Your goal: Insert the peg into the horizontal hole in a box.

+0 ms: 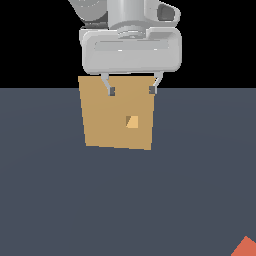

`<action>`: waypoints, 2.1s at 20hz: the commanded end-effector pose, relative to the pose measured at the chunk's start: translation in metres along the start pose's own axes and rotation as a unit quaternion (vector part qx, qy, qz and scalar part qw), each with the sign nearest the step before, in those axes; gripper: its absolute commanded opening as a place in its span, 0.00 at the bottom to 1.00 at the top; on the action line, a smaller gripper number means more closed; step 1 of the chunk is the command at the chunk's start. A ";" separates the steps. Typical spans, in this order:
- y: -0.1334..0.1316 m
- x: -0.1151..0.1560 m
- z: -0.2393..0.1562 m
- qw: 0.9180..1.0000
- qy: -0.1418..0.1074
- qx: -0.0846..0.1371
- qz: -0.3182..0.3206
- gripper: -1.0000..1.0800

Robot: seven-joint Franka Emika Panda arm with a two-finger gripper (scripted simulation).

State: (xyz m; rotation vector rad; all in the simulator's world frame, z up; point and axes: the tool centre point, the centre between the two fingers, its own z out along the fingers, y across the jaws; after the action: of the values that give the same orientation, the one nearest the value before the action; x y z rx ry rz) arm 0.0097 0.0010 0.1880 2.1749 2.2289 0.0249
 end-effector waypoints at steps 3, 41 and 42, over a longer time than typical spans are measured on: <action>0.001 -0.001 0.001 1.000 0.000 0.000 0.002 0.96; -0.014 -0.292 0.124 0.861 -0.004 0.015 0.509 0.96; -0.014 -0.292 0.124 0.860 -0.004 0.015 0.510 0.96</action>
State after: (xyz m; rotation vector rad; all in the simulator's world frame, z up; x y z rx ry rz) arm 0.0071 -0.2920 0.0668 3.0301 0.8269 -0.0020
